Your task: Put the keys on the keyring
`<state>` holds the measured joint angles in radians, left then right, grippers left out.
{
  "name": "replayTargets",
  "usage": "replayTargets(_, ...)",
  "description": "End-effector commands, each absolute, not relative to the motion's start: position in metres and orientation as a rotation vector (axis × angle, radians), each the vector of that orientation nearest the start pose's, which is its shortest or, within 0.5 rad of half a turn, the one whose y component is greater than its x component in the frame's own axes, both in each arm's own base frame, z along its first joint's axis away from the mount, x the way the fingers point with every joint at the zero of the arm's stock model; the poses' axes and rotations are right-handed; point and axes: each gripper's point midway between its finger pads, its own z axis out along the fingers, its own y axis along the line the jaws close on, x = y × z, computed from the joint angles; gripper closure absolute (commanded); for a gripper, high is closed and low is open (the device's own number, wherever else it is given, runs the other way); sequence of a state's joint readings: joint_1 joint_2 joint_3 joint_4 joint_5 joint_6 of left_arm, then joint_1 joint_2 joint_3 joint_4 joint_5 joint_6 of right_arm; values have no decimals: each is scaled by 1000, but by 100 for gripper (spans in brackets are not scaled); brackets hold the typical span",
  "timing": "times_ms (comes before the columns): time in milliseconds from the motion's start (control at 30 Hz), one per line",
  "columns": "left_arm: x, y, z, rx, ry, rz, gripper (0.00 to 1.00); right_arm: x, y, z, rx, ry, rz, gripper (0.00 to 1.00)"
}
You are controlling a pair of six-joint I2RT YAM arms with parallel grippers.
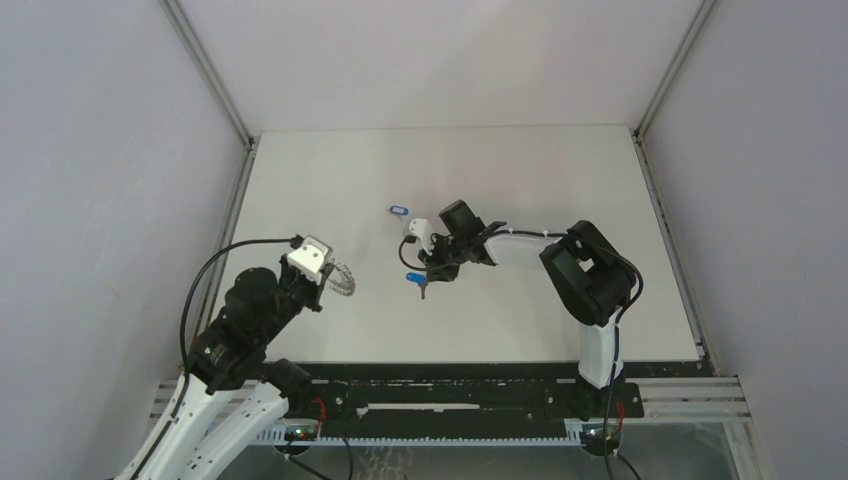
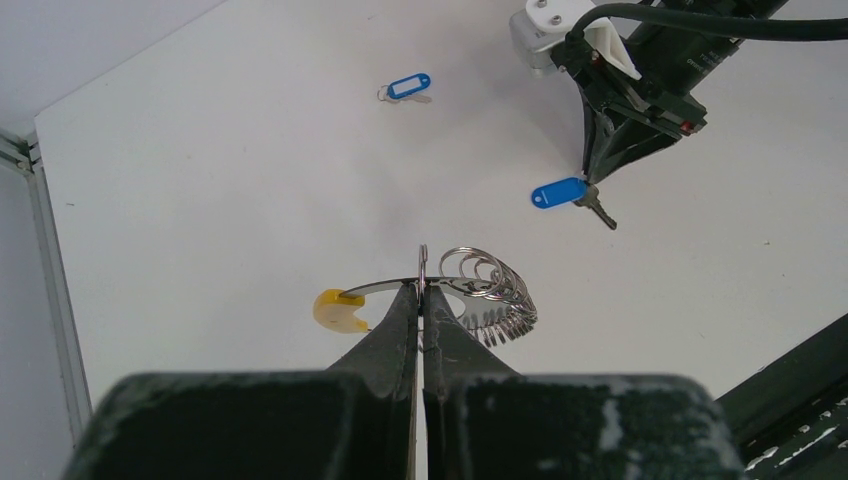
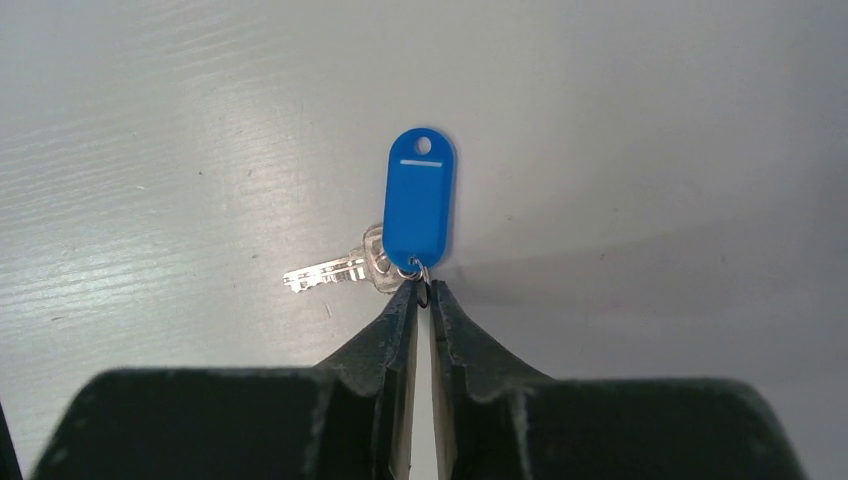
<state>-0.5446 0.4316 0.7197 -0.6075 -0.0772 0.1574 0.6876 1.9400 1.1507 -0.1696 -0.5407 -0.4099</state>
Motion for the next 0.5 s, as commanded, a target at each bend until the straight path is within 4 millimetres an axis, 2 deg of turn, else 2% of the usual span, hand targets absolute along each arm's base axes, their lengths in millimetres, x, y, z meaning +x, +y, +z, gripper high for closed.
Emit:
replayTargets(0, 206, -102, 243, 576, 1756, -214, 100, 286, 337, 15, -1530, 1998, 799, 92)
replayTargets(100, 206, -102, 244, 576, 1755, -216, 100, 285, 337, 15, -1539, 1997, 800, 99)
replayTargets(267, 205, -102, 244, 578, 1754, -217, 100, 282, 336, 20, -1523, 2003, 800, 100)
replayTargets(333, 204, -104, 244, 584, 1750, -225, 100, 279, 338, 27, -1507, 1976, 807, 100)
replayTargets(467, 201, -110, 245, 618, 1736, -259, 100, 275, 341, 56, -1464, 1872, 827, 100)
